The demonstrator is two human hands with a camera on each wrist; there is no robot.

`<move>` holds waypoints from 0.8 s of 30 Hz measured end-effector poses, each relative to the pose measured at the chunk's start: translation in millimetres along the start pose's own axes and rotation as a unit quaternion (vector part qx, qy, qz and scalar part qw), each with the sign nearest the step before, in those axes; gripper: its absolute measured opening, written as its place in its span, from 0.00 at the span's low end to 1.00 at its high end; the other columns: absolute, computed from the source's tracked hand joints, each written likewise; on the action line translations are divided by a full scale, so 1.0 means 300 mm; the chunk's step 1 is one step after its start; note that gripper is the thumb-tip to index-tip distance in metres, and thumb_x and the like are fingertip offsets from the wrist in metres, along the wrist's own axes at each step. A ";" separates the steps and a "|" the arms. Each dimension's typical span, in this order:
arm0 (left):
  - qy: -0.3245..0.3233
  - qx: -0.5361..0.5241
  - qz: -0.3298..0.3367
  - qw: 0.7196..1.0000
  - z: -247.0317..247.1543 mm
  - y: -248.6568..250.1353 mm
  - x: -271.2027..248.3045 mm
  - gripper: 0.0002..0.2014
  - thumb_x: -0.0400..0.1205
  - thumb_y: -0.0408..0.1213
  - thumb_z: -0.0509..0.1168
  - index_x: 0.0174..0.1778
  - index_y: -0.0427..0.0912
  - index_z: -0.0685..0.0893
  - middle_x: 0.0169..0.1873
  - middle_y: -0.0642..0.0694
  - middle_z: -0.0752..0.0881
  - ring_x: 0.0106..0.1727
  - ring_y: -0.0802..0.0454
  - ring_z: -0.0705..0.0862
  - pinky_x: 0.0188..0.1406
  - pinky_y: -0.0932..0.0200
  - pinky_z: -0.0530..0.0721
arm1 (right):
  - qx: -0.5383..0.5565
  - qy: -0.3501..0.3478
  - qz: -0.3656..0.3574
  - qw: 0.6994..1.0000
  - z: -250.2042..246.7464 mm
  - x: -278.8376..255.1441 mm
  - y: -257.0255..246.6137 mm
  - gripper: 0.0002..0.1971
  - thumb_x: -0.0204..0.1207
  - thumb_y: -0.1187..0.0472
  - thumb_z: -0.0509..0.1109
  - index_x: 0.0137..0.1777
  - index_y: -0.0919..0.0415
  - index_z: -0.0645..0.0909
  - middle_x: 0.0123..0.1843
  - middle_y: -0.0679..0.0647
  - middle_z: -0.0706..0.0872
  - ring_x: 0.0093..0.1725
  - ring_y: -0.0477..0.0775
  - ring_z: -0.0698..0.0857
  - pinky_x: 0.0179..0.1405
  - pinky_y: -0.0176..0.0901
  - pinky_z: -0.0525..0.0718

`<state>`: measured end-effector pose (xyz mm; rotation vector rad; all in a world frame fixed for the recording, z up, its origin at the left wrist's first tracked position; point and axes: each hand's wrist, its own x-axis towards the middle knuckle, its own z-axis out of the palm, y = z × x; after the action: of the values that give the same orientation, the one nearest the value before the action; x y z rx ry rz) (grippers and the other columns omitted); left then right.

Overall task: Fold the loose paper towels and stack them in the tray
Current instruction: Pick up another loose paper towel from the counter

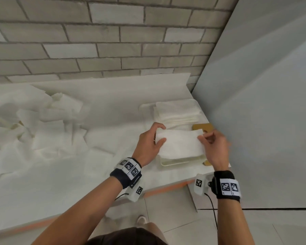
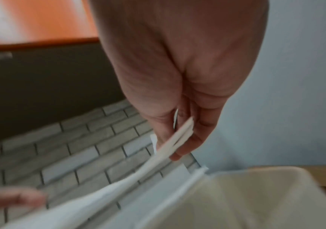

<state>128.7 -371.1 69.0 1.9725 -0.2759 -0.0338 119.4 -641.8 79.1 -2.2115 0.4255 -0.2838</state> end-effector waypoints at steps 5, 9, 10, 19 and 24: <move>-0.039 0.101 0.039 0.993 0.121 -0.037 -0.017 0.20 0.86 0.33 0.70 0.72 0.49 0.77 0.50 0.51 0.81 0.50 0.53 0.79 0.55 0.55 0.82 | -0.167 -0.023 -0.058 0.984 0.080 0.012 0.107 0.08 0.85 0.68 0.77 0.58 0.64 0.80 0.46 0.57 0.90 0.40 0.59 0.84 0.42 0.50 0.84; 0.007 0.154 0.043 0.987 0.016 -0.112 -0.054 0.11 0.87 0.34 0.68 0.65 0.48 0.82 0.53 0.53 0.84 0.56 0.53 0.80 0.57 0.56 0.81 | -0.254 -0.031 -0.080 0.963 0.131 -0.001 0.148 0.10 0.86 0.71 0.72 0.49 0.61 0.75 0.39 0.58 0.87 0.35 0.63 0.87 0.32 0.54 0.88; 0.006 0.185 0.039 0.982 -0.039 -0.143 -0.064 0.09 0.87 0.33 0.67 0.62 0.47 0.83 0.52 0.53 0.85 0.56 0.51 0.81 0.56 0.54 0.82 | -0.260 -0.032 -0.074 0.962 0.132 -0.004 0.145 0.09 0.86 0.72 0.71 0.48 0.62 0.75 0.40 0.60 0.87 0.35 0.64 0.88 0.32 0.55 0.88; 0.001 0.389 -0.365 0.846 -0.502 -0.476 -0.234 0.47 0.82 0.67 0.69 0.80 0.29 0.67 0.74 0.29 0.75 0.75 0.29 0.75 0.73 0.38 0.77 | -0.150 0.104 -0.175 0.968 0.196 -0.175 -0.141 0.05 0.85 0.65 0.75 0.55 0.55 0.84 0.52 0.54 0.88 0.41 0.60 0.86 0.31 0.45 0.79; 0.017 0.298 -0.319 0.899 -0.453 -0.536 -0.240 0.27 0.81 0.56 0.76 0.62 0.35 0.82 0.53 0.38 0.81 0.63 0.33 0.82 0.58 0.46 0.80 | -0.023 0.015 -0.209 0.977 0.369 -0.282 -0.302 0.07 0.86 0.62 0.76 0.57 0.51 0.83 0.51 0.47 0.89 0.48 0.50 0.87 0.40 0.45 0.84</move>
<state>107.6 -172.3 -28.6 2.5922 0.4552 -0.3761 98.6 -476.9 76.9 -2.3318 -0.0244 -0.5365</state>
